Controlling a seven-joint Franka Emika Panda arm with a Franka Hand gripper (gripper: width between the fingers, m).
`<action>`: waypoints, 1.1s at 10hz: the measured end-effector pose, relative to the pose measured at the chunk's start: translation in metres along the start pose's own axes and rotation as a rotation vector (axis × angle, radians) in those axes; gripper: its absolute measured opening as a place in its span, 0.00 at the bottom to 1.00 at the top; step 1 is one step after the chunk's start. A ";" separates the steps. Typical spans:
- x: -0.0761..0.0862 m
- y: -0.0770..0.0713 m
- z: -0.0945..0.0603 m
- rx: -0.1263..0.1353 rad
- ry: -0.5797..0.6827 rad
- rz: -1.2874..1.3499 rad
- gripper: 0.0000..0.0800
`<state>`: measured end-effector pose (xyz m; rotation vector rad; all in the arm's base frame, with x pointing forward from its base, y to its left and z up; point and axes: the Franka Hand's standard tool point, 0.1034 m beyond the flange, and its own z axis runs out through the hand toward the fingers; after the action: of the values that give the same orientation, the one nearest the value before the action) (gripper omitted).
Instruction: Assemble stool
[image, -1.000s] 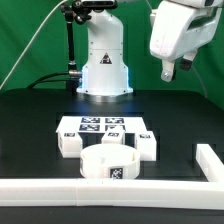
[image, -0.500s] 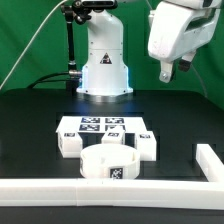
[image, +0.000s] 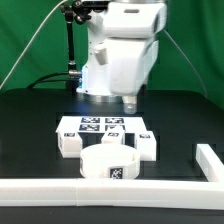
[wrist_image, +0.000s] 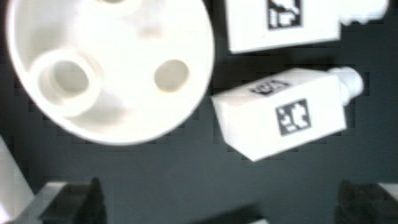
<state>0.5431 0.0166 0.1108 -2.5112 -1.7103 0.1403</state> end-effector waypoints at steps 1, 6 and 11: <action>0.002 -0.001 0.000 0.001 0.000 -0.005 0.81; -0.026 0.014 0.038 -0.009 0.019 -0.001 0.81; -0.031 0.024 0.041 -0.005 0.020 0.013 0.81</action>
Offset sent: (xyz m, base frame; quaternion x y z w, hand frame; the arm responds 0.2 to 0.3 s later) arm 0.0000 0.0000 0.0000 0.0000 0.0000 0.0000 1.0000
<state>0.5481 -0.0196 0.0673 -2.5189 -1.6888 0.1120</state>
